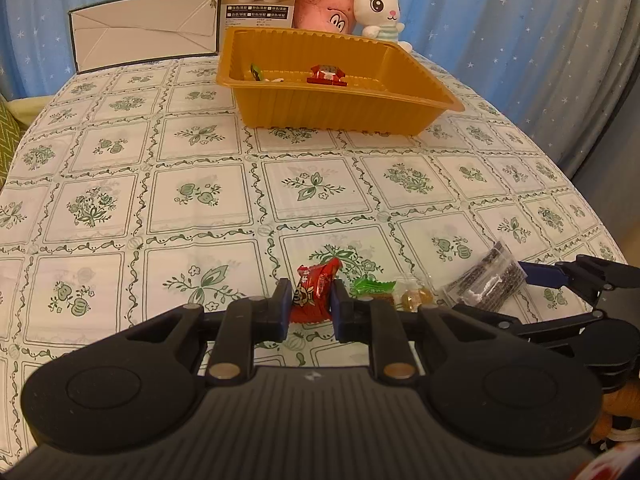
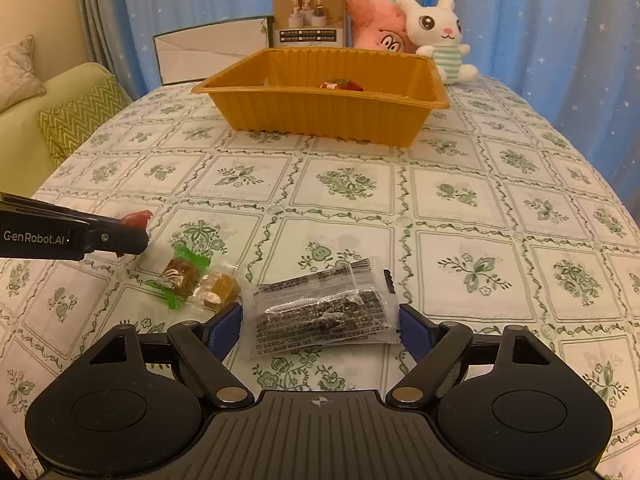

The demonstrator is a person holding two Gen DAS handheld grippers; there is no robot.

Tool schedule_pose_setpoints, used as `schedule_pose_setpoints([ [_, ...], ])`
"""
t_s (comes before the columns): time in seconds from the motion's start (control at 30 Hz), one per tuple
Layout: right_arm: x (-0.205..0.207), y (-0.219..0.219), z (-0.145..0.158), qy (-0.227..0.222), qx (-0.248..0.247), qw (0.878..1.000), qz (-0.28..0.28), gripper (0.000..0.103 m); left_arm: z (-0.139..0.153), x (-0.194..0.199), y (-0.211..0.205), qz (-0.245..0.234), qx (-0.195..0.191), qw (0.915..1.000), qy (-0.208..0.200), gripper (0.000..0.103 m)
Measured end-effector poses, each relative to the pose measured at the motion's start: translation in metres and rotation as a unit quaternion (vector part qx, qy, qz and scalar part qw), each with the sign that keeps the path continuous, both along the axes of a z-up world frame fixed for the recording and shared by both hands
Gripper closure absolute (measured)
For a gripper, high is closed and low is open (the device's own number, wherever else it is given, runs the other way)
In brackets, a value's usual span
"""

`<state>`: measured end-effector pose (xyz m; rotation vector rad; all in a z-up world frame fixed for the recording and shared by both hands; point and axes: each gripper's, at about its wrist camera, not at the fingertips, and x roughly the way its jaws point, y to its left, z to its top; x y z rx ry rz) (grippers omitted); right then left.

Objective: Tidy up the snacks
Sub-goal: 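Grasp the clear bag of dark snacks with the right tool while the left tool holds its candy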

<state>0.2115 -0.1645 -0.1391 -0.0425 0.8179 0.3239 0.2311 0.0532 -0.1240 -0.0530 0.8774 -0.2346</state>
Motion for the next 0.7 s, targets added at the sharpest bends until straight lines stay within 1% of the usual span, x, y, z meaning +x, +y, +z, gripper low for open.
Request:
schedule_pose_setpoints([
  [0.13, -0.004, -0.007, 0.007, -0.010, 0.004, 1.000, -0.015, 0.022, 0.004, -0.001, -0.004, -0.003, 0.004, 1.0000, -0.005, 0.085],
  [0.4, -0.002, -0.018, 0.035, -0.039, 0.024, 0.999, -0.029, 0.022, 0.023, 0.004, -0.016, 0.005, 0.009, 0.9996, -0.028, 0.085],
  [0.7, 0.018, -0.029, 0.060, -0.062, 0.030, 0.997, -0.032, 0.022, 0.043, 0.023, -0.035, 0.011, 0.010, 0.9982, -0.058, 0.085],
])
